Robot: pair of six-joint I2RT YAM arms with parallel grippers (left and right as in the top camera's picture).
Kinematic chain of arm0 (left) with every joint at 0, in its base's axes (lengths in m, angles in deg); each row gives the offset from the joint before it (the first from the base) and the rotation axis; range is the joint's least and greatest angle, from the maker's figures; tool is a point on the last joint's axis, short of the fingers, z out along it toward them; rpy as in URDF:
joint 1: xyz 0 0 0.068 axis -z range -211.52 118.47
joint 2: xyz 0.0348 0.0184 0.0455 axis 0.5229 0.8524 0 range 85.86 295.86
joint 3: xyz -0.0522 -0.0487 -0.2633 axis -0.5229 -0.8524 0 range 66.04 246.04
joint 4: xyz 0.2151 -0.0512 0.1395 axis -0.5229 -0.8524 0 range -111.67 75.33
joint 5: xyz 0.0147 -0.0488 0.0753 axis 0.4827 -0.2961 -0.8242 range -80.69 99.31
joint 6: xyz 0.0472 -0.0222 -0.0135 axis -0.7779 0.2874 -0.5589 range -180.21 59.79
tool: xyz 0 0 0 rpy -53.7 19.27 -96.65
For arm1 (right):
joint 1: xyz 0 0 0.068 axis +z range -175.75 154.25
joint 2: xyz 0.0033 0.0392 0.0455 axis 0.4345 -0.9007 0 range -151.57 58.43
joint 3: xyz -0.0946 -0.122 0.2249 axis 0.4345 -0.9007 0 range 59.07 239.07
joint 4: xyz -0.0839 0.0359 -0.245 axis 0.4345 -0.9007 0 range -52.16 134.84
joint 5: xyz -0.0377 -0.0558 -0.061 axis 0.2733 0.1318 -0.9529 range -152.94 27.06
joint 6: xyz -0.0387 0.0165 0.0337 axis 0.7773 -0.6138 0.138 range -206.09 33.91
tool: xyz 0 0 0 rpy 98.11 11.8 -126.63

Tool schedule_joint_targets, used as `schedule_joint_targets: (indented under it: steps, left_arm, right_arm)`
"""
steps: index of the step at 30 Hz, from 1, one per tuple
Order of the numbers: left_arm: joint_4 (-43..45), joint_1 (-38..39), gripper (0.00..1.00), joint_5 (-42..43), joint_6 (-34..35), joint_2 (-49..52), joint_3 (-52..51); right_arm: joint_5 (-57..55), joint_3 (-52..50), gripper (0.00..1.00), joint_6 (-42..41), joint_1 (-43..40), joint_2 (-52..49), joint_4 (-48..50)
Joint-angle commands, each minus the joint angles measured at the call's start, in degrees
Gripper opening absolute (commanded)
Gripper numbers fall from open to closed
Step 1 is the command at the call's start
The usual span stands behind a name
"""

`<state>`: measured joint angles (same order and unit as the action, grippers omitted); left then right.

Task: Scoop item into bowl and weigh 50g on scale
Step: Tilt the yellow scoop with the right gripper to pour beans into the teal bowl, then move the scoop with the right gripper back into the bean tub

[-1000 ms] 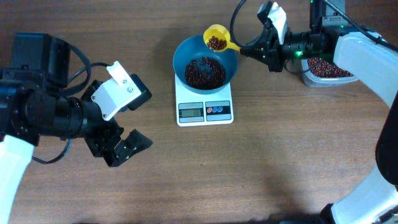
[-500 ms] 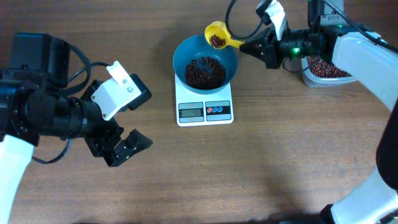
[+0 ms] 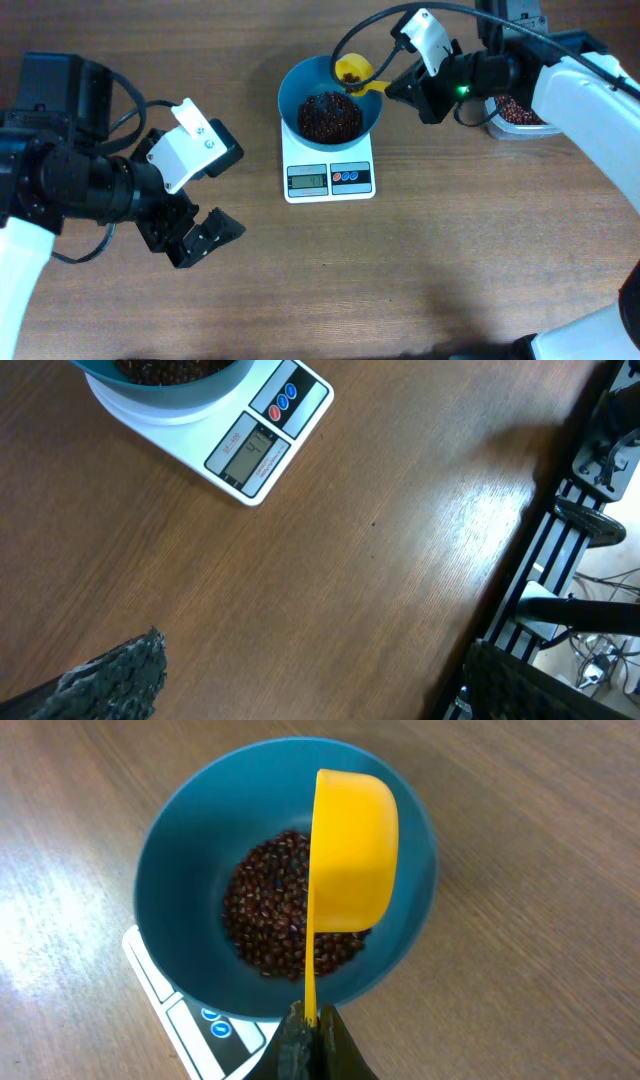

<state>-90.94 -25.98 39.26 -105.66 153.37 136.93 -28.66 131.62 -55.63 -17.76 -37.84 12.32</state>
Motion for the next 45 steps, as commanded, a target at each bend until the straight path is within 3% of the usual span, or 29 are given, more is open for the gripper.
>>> schedule_joint_targets:
  steps: [1,10,17,22,41,43,45]
  left_arm:
    - [0.1,-0.3,0.99,0.2,-0.9,0.0,0.6]
    - [0.1,-0.3,0.99,0.2,-0.9,0.0,0.6]
    - [0.1,-0.3,0.99,0.2,-0.9,0.0,0.6]
    - [0.1,-0.3,0.99,0.2,-0.9,0.0,0.6]
    - [0.1,-0.3,0.99,0.2,-0.9,0.0,0.6]
    - [0.1,-0.3,0.99,0.2,-0.9,0.0,0.6]
    - [0.1,-0.3,0.99,0.2,-0.9,0.0,0.6]
  right_arm:
    - [-1.8,2.1,0.04,1.0,1.5,3.1,-0.9]
    - [-0.6,3.2,0.04,0.8,2.9,3.5,-3.1]
    - [-4.6,4.3,0.04,0.8,4.6,4.2,-3.9]
    - [-13.7,5.3,0.04,0.8,6.6,4.4,-6.3]
    - [-20.2,9.1,0.04,2.2,10.4,5.7,-7.9]
    - [-23.0,9.6,0.04,2.0,8.4,7.3,-7.1]
    - [-24.3,13.8,0.04,-6.8,-1.0,11.5,-8.2]
